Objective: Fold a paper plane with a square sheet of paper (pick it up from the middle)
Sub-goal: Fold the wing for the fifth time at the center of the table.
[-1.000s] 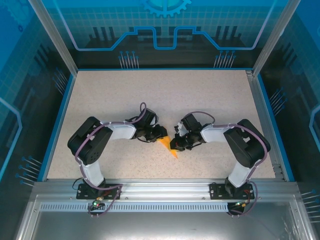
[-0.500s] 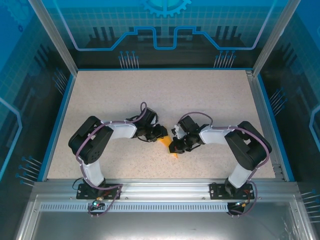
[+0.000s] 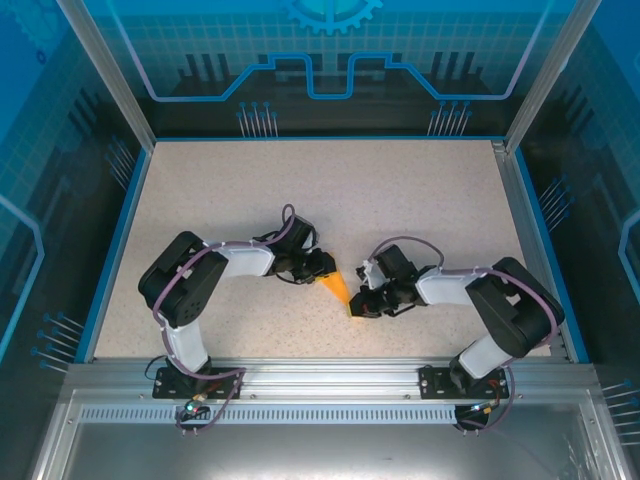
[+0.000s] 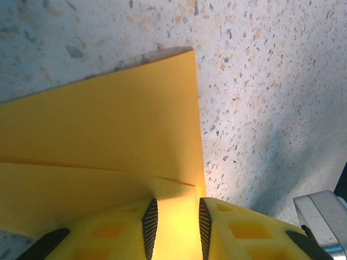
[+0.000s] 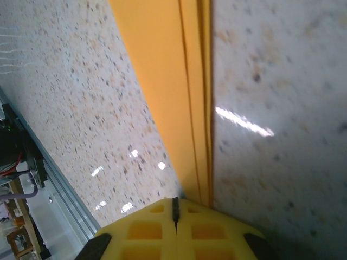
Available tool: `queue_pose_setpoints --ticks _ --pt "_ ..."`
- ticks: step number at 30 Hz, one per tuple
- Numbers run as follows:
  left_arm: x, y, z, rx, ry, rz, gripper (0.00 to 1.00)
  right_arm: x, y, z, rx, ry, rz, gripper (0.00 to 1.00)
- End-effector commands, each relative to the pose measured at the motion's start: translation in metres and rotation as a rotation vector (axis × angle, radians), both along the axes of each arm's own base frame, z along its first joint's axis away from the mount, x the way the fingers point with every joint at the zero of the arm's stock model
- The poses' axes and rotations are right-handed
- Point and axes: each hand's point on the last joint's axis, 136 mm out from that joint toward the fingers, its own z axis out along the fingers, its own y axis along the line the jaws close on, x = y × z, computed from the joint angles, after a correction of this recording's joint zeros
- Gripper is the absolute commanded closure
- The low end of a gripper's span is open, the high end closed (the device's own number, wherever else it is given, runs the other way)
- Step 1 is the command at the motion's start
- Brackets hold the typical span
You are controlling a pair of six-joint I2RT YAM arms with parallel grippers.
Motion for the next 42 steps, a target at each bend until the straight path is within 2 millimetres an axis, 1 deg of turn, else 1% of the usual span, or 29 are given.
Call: queue_pose_setpoints --ticks 1,4,7,10,15,17,20,23,26,28,31,33,37,42 --pt "-0.010 0.022 -0.034 0.120 0.065 0.020 0.67 -0.038 -0.040 -0.027 -0.161 0.153 -0.047 0.97" --pt "-0.010 0.022 -0.030 0.123 0.056 0.014 0.67 -0.036 -0.042 -0.016 -0.142 0.127 -0.060 0.97" --pt "-0.008 0.021 -0.025 0.117 0.046 0.008 0.66 -0.028 -0.046 -0.001 -0.137 0.058 -0.077 0.95" --pt "-0.005 0.020 -0.019 0.122 0.038 0.008 0.66 -0.017 -0.050 0.014 -0.137 -0.019 -0.102 0.88" --pt "-0.003 0.018 -0.012 0.111 0.022 0.009 0.66 -0.001 -0.055 0.034 -0.153 -0.120 -0.127 0.81" --pt "-0.002 0.017 -0.010 0.107 0.017 0.008 0.65 0.003 -0.057 0.038 -0.164 -0.147 -0.144 0.79" --pt "0.000 0.016 -0.007 0.102 0.013 0.008 0.65 0.011 -0.070 0.037 -0.235 -0.160 -0.212 0.77" --pt "0.000 0.016 -0.007 0.106 0.016 0.006 0.65 0.020 -0.074 0.042 -0.247 -0.164 -0.293 0.76" --pt "0.002 0.012 -0.008 0.090 0.014 0.003 0.64 0.029 -0.077 0.053 -0.264 -0.132 -0.393 0.74" --pt "0.001 0.010 -0.007 0.079 0.017 0.003 0.64 0.033 -0.084 0.063 -0.297 -0.118 -0.451 0.74" --pt "-0.001 0.008 -0.008 0.069 0.023 -0.004 0.64 0.035 -0.091 0.078 -0.310 -0.122 -0.518 0.74" --pt "-0.004 0.009 -0.009 0.070 0.030 -0.010 0.64 0.033 -0.096 0.083 -0.310 -0.117 -0.561 0.73" --pt "-0.005 0.009 -0.008 0.074 0.037 -0.020 0.64 0.024 -0.103 0.087 -0.288 -0.111 -0.616 0.69" --pt "-0.004 0.005 -0.002 0.070 0.031 -0.029 0.64 0.021 -0.104 0.095 -0.255 -0.129 -0.609 0.66"
